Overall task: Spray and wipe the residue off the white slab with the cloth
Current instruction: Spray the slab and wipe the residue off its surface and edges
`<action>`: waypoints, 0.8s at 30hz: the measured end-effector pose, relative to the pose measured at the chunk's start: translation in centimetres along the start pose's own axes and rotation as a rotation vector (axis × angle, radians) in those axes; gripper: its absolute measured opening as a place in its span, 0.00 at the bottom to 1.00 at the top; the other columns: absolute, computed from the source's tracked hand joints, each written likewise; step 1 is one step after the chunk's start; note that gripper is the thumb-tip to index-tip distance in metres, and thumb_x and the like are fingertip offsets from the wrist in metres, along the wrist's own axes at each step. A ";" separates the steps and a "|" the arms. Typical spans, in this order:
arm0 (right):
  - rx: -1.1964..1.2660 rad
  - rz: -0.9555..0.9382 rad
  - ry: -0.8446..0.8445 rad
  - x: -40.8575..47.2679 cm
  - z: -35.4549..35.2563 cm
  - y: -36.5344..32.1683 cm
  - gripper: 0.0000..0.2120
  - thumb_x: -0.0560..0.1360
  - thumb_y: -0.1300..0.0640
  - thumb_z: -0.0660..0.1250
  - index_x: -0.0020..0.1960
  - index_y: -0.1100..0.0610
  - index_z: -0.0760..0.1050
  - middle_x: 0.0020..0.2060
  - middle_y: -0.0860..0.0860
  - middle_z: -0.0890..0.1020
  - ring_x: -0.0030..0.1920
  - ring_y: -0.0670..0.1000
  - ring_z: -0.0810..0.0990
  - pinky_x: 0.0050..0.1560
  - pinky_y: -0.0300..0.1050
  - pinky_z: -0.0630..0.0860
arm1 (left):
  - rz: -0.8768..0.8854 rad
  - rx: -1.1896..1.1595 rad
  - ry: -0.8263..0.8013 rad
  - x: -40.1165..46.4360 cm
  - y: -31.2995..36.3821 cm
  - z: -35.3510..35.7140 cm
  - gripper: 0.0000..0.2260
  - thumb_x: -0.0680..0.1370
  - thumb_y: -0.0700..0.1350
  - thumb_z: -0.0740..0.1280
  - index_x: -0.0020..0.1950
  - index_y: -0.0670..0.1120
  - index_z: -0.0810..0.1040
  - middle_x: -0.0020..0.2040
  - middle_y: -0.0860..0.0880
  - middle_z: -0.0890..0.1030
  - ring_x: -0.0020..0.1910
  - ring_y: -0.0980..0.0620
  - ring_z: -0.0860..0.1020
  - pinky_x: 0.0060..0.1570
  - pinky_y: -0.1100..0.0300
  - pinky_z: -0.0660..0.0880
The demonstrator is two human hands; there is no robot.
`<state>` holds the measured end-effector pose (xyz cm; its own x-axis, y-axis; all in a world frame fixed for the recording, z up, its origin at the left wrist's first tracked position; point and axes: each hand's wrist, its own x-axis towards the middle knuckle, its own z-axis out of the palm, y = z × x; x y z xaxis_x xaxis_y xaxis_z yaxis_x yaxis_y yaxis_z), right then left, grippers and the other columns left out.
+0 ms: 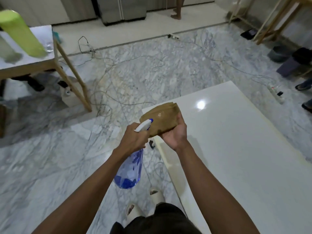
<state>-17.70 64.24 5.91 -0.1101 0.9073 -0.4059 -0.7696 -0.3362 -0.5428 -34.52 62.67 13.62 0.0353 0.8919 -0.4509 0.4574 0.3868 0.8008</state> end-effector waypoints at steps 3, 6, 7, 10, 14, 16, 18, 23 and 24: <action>-0.005 0.030 0.001 1.2 -0.9 -0.8 0.36 0.80 0.35 0.55 0.74 0.62 0.69 0.71 0.63 0.73 0.72 0.64 0.70 0.72 0.64 0.65 | -0.017 0.007 0.028 0.7 0.1 0.1 0.03 0.74 0.34 0.66 0.42 0.35 0.77 0.33 0.39 0.77 0.27 0.47 0.76 0.23 0.63 0.71; -0.098 0.076 0.074 2.6 -2.5 -1.8 0.36 0.79 0.33 0.55 0.73 0.61 0.70 0.69 0.62 0.76 0.70 0.63 0.74 0.71 0.64 0.68 | -0.018 -0.009 0.072 1.6 0.1 -0.2 0.07 0.73 0.36 0.64 0.43 0.31 0.77 0.33 0.37 0.78 0.24 0.49 0.76 0.26 0.60 0.73; -0.152 0.097 0.109 3.2 -3.0 -2.1 0.36 0.80 0.33 0.54 0.73 0.61 0.71 0.68 0.61 0.77 0.69 0.62 0.75 0.69 0.64 0.70 | -0.015 -0.014 0.081 1.8 0.1 -0.5 0.08 0.74 0.36 0.64 0.45 0.31 0.77 0.33 0.37 0.79 0.24 0.50 0.76 0.25 0.60 0.73; -0.431 0.083 0.254 5.8 -4.1 -3.4 0.32 0.81 0.35 0.55 0.71 0.58 0.72 0.66 0.58 0.79 0.64 0.58 0.79 0.63 0.58 0.77 | -0.009 -0.024 0.122 2.4 -0.1 -1.5 0.08 0.76 0.36 0.64 0.47 0.30 0.78 0.42 0.32 0.82 0.27 0.48 0.76 0.26 0.61 0.75; -1.077 -0.211 0.292 11.3 -2.8 -4.9 0.22 0.82 0.40 0.57 0.72 0.49 0.72 0.64 0.51 0.80 0.54 0.48 0.80 0.55 0.44 0.76 | -0.030 -0.027 0.191 3.5 -0.7 -3.2 0.07 0.76 0.34 0.64 0.48 0.31 0.79 0.47 0.29 0.82 0.29 0.45 0.76 0.26 0.61 0.76; -1.402 -0.373 0.155 16.1 -3.1 -4.5 0.22 0.82 0.40 0.58 0.73 0.45 0.69 0.65 0.46 0.80 0.57 0.46 0.79 0.60 0.44 0.75 | -0.051 -0.015 0.226 4.0 -1.4 -3.9 0.06 0.76 0.33 0.65 0.47 0.34 0.80 0.46 0.31 0.83 0.27 0.47 0.77 0.27 0.59 0.77; -1.675 -0.397 0.012 21.4 -4.2 -3.0 0.24 0.82 0.41 0.58 0.74 0.48 0.68 0.66 0.48 0.77 0.64 0.50 0.77 0.68 0.52 0.72 | -0.071 -0.009 0.243 4.7 -2.4 -4.2 0.06 0.75 0.33 0.64 0.45 0.37 0.81 0.44 0.35 0.84 0.25 0.50 0.77 0.28 0.56 0.79; -2.400 -0.470 -0.093 26.3 -10.1 6.2 0.29 0.79 0.39 0.57 0.74 0.54 0.71 0.71 0.60 0.73 0.70 0.70 0.70 0.68 0.74 0.61 | -0.123 -0.024 0.262 6.0 -4.7 -4.0 0.07 0.75 0.33 0.64 0.42 0.39 0.81 0.43 0.36 0.85 0.24 0.50 0.77 0.32 0.44 0.81; -2.401 -0.437 -0.106 25.6 -10.4 7.1 0.31 0.78 0.38 0.55 0.74 0.54 0.71 0.72 0.60 0.73 0.71 0.71 0.68 0.68 0.76 0.56 | -0.132 -0.029 0.260 6.1 -5.0 -3.9 0.07 0.74 0.33 0.64 0.42 0.40 0.81 0.43 0.36 0.85 0.24 0.50 0.77 0.32 0.43 0.81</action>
<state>-19.45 82.42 -15.96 -0.2853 0.9519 -0.1115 0.9549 0.2724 -0.1182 -40.06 67.07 8.41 -0.2537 0.8620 -0.4388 0.4168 0.5068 0.7546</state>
